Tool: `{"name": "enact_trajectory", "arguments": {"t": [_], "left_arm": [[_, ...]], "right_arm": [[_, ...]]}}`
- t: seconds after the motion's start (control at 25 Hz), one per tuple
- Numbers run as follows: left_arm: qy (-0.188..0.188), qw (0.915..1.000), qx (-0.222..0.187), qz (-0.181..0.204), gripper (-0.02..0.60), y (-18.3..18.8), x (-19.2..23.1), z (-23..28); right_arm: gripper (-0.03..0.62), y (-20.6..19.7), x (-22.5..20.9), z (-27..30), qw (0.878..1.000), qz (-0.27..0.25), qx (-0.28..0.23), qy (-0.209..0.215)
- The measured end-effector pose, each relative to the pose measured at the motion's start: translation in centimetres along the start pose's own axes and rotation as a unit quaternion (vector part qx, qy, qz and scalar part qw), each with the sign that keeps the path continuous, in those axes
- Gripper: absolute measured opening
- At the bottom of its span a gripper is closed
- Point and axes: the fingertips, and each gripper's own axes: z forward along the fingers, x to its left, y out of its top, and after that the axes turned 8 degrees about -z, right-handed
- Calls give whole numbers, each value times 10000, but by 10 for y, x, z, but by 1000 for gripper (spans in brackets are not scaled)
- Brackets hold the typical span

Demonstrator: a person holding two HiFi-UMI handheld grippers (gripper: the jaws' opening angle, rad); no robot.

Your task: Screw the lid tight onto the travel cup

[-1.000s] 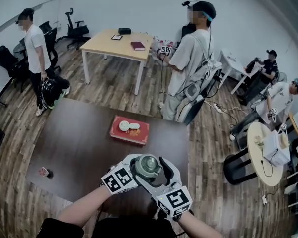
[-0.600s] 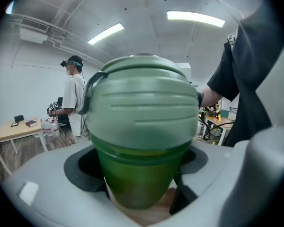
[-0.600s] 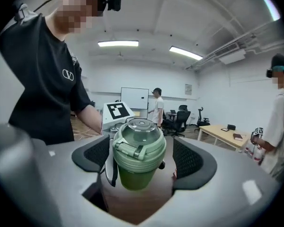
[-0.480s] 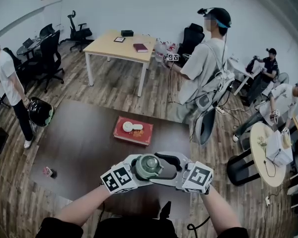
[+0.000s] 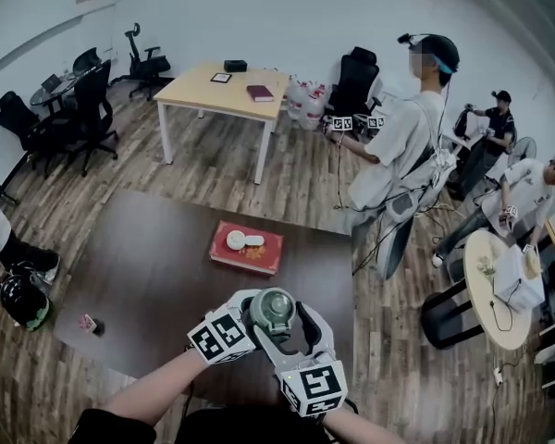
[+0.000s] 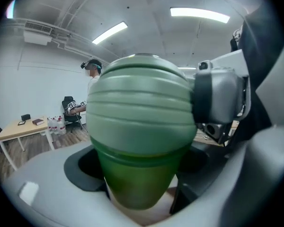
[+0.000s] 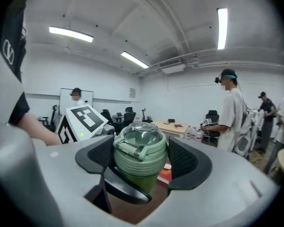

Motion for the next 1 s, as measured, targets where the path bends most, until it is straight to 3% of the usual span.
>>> {"name": "enact_trajectory", "arguments": {"t": [0.08,0.16,0.28,0.44,0.6,0.72,0.84,0.92,1.0], "left_arm": [[-53,10000,-47,-51,408,2,-1,3],[-111,9998,-120,-116,408,4,-2,3],[-172,9996,-179,-156,408,8,0,-2],[-249,9995,-172,-95,408,16,-3,-9],[-446,9988,-206,-41,408,18,-15,-11],[-559,9982,-228,-36,408,20,-19,-13],[-469,9987,-217,-32,408,19,-15,-12],[-334,9992,-220,-68,408,18,-11,-11],[-195,9996,-206,-84,408,16,-6,-10]], "right_arm": [[373,0,-2,0,9997,42,35,-253],[374,3,-2,-2,9998,31,-172,-56],[374,9,-3,-11,9937,44,-722,854],[377,11,-15,-22,9708,96,-1017,2171],[377,6,-11,-19,9478,-237,-958,3032],[374,8,-6,-16,9342,-354,-948,3422],[367,9,-5,-14,9374,-189,-1022,3324],[364,8,-6,-12,9535,28,-1131,2793],[360,7,-5,-10,9735,205,-1183,1945]]}}
